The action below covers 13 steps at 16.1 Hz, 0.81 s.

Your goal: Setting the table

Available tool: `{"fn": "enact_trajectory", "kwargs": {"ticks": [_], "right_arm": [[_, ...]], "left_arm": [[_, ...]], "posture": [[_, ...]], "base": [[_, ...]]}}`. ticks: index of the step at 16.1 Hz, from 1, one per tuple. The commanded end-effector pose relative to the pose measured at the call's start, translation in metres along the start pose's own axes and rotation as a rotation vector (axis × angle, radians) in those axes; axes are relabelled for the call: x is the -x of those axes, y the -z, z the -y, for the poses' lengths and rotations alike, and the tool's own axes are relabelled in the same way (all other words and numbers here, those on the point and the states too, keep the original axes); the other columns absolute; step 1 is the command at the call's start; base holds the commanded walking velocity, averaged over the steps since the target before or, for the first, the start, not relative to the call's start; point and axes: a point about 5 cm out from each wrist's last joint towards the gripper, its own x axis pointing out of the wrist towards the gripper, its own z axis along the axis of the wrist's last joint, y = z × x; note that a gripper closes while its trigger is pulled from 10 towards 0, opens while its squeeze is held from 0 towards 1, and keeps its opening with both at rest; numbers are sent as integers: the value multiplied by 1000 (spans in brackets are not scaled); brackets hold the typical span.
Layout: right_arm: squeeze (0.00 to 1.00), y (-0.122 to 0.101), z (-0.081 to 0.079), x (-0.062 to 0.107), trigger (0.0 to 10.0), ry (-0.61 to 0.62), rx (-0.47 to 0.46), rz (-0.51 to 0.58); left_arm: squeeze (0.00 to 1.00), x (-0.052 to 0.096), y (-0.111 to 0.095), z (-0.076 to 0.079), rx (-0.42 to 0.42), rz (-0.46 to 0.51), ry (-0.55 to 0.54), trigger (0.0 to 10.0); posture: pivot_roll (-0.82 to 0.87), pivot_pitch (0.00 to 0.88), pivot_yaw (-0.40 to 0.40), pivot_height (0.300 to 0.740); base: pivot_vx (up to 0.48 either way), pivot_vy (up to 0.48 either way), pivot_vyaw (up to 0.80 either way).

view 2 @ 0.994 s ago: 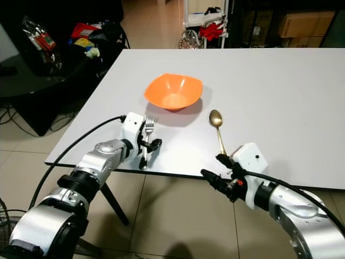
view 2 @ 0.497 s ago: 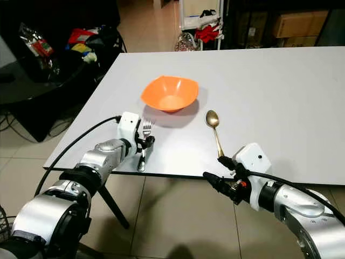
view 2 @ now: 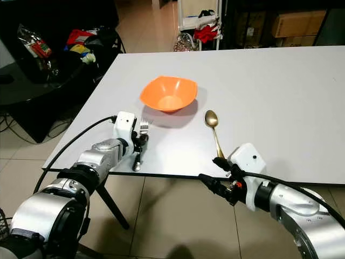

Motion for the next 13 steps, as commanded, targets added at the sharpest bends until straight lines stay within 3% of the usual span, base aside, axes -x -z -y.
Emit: {"fn": "enact_trajectory", "kwargs": {"ticks": [1, 13], "right_arm": [[0, -7, -5, -1, 10000, -36, 26, 23], [0, -8, -7, -5, 10000, -29, 34, 32]], "left_arm": [[0, 2, 20, -11, 29, -88, -45, 0], [0, 7, 13, -33, 3, -56, -95, 0]], "posture": [[-133, 0, 131, 740], [-152, 0, 142, 740]], "base": [[0, 0, 0], [0, 0, 0]]}}
